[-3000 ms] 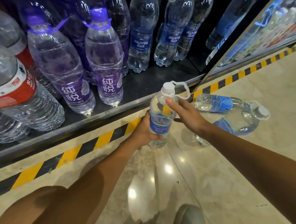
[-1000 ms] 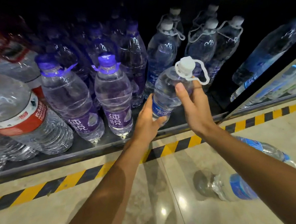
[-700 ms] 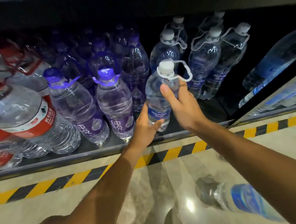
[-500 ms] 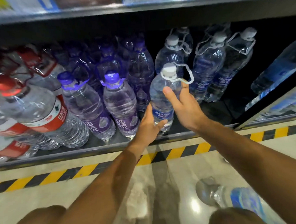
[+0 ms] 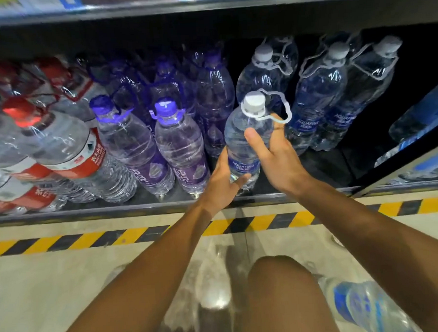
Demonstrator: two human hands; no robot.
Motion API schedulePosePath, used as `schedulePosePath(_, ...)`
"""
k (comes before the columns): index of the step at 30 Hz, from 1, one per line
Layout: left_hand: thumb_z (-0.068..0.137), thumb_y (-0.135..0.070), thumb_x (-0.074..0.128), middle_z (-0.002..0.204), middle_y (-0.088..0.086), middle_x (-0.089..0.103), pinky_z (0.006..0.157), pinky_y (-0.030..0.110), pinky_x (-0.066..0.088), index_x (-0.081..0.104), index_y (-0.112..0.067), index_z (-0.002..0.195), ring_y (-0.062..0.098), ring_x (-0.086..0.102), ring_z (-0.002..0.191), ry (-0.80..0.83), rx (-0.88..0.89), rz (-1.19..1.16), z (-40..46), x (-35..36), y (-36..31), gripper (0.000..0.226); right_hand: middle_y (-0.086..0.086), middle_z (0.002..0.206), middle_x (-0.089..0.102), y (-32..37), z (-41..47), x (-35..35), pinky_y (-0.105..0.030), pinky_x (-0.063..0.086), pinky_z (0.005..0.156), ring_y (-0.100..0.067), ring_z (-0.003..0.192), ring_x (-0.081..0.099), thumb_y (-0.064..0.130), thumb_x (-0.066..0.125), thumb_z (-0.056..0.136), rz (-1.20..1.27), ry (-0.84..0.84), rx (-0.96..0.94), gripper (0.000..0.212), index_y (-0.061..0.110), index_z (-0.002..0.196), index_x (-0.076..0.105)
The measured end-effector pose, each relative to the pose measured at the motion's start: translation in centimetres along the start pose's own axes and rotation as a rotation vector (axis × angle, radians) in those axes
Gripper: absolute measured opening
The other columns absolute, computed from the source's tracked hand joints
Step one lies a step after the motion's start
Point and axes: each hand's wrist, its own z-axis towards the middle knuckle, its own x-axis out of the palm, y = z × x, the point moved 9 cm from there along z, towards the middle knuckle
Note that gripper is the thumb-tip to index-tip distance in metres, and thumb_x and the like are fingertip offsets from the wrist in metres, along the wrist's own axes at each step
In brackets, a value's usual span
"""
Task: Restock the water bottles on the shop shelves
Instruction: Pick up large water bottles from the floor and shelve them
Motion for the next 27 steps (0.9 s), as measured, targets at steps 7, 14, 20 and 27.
schedulePosePath(7, 0.076, 0.004, 0.084, 0.129, -0.016, 0.059, 0.086, 0.007, 0.049, 0.035, -0.018, 0.144, -0.012, 0.059, 0.113, -0.040, -0.038, -0.225, -0.4, 0.3, 0.3, 0.087, 0.030, 0.136, 0.057, -1.4, -0.1, 0.4, -0.038, 0.045, 0.111, 0.001, 0.124, 0.057, 0.089, 0.056, 0.073, 0.118, 0.024, 0.088, 0.095, 0.052, 0.151, 0.018)
schedulePosePath(14, 0.073, -0.014, 0.090, 0.124, -0.001, 0.066, 0.102, 0.044, 0.051, 0.051, -0.020, 0.127, 0.018, 0.065, 0.114, -0.174, -0.239, -0.133, -0.4, 0.9, 4.4, 0.067, 0.017, 0.149, 0.051, -4.1, -1.1, 1.9, -0.044, 0.042, 0.116, -0.007, 0.133, 0.054, 0.093, 0.063, 0.058, 0.130, 0.119, 0.203, 0.126, 0.039, 0.159, 0.010)
schedulePosePath(20, 0.077, -0.023, 0.086, 0.112, -0.020, 0.064, 0.084, 0.012, 0.045, 0.050, -0.019, 0.132, -0.010, 0.060, 0.099, -0.185, -0.155, -0.103, -0.4, 1.8, 5.0, 0.067, -0.001, 0.150, 0.053, -4.5, -0.4, 2.7, -0.049, 0.038, 0.115, -0.026, 0.141, 0.045, 0.098, 0.035, 0.067, -0.097, 0.073, 0.206, 0.117, 0.025, 0.157, 0.019)
schedulePosePath(27, 0.082, -0.026, 0.083, 0.134, 0.004, 0.064, 0.103, 0.039, 0.049, 0.047, -0.017, 0.143, 0.023, 0.060, 0.123, -0.276, -0.198, 0.029, -1.2, 1.3, 5.3, 0.072, 0.007, 0.132, 0.063, -4.9, -0.4, 2.9, -0.033, 0.043, 0.098, -0.018, 0.124, 0.057, 0.067, 0.046, 0.095, -0.116, 0.051, 0.152, 0.066, 0.027, 0.145, 0.033)
